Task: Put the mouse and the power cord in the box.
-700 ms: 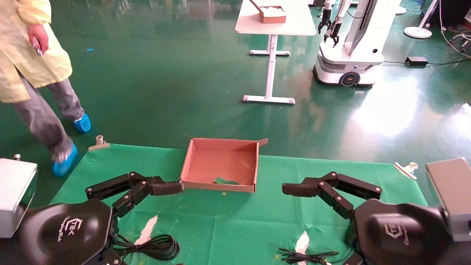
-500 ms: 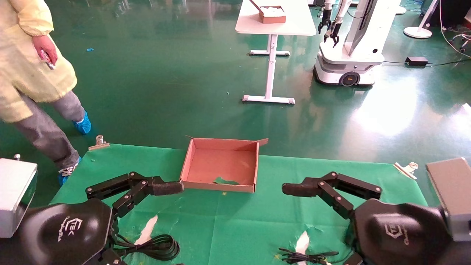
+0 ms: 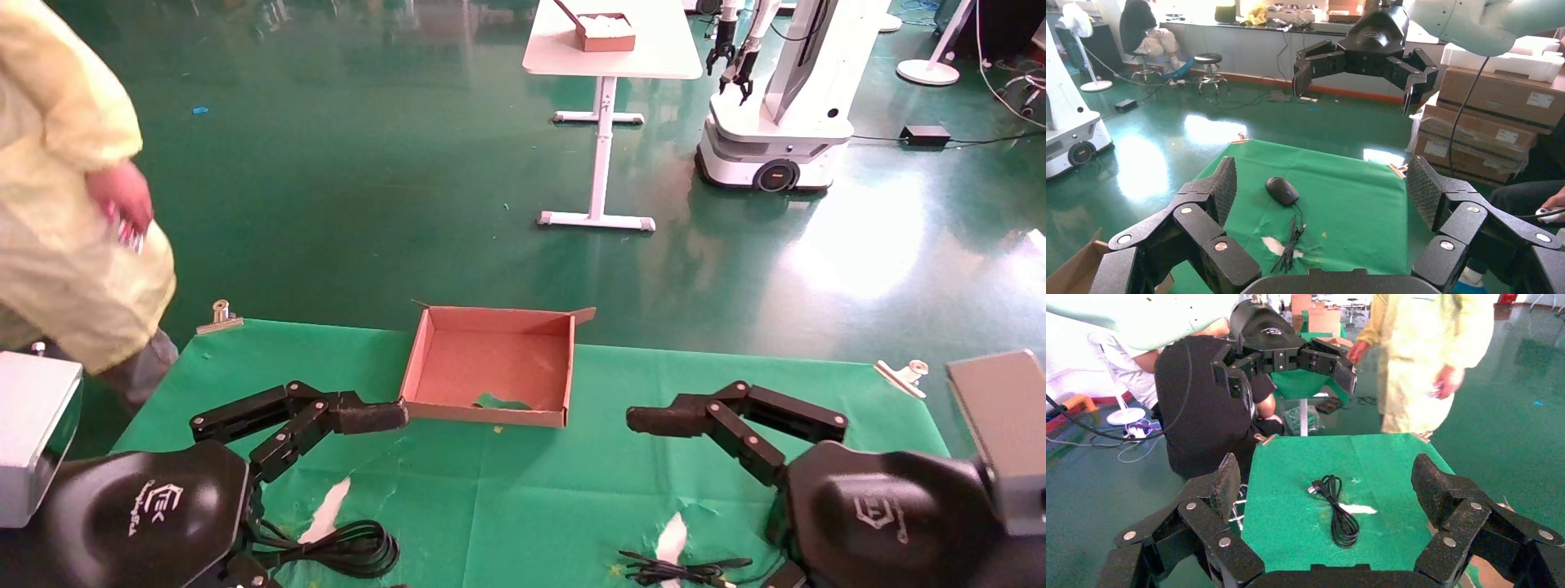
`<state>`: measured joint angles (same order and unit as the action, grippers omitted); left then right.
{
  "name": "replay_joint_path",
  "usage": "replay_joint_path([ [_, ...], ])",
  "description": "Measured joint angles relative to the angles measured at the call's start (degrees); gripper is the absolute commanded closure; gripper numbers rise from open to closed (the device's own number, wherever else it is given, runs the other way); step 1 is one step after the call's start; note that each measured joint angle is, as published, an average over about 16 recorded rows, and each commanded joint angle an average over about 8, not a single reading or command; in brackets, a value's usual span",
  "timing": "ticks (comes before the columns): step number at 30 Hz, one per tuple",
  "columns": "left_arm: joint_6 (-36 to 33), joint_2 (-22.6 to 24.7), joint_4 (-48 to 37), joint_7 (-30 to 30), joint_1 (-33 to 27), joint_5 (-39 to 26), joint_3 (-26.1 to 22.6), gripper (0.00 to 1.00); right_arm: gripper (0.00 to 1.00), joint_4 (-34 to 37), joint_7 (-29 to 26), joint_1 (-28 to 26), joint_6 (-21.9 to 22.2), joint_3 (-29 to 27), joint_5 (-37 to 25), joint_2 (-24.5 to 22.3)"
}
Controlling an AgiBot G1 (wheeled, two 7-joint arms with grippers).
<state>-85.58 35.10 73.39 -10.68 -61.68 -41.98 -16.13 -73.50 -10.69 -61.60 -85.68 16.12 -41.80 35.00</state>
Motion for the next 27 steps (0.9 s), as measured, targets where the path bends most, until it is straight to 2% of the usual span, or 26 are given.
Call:
replay_joint_path([
  [20, -0.08, -0.04, 0.04, -0.05, 0.06, -0.10, -0.08, 0.00, 0.00, -0.02, 0.02, 0.07, -0.04, 0.02, -0.10, -0.07],
  [27, -0.06, -0.77, 0.78, -1.69, -0.62, -4.40, -2.06, 0.00, 0.00, -0.38, 0.66, 0.96, 0.25, 0.71, -2.56, -0.96],
])
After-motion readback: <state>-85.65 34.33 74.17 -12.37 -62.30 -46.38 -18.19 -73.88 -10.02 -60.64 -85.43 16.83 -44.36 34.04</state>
